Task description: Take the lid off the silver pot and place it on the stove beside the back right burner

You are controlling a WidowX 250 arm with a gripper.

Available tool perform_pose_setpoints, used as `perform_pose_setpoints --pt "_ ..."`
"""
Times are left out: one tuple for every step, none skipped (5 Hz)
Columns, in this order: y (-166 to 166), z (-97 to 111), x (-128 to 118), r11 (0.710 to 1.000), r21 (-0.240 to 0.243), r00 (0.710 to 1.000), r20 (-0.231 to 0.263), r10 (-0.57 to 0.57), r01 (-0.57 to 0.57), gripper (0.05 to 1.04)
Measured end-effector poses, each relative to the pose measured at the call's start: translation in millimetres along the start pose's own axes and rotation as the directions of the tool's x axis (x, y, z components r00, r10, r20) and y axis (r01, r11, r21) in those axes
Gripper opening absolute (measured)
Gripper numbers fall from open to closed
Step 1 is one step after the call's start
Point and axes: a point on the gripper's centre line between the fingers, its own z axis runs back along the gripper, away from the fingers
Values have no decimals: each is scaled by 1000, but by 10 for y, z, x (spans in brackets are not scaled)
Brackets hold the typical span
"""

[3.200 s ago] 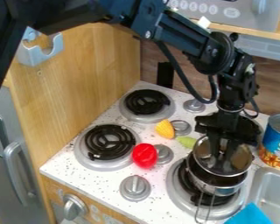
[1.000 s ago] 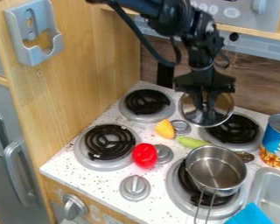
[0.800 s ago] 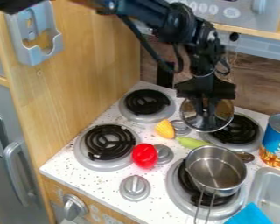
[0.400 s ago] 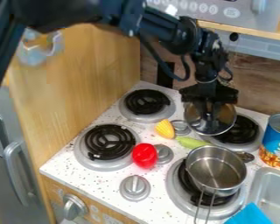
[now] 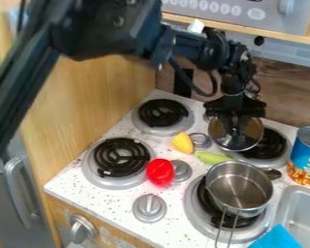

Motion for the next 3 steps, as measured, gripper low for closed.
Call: perform_pose_setpoints --pt "-101 -64 46 1000 -4 1000 -5 -5 5 325" --pt "-183 -107 97 1000 -9 1000 -7 -11 11 325" --pt "-233 -162 105 1000 -15 1000 -22 -8 8 386"
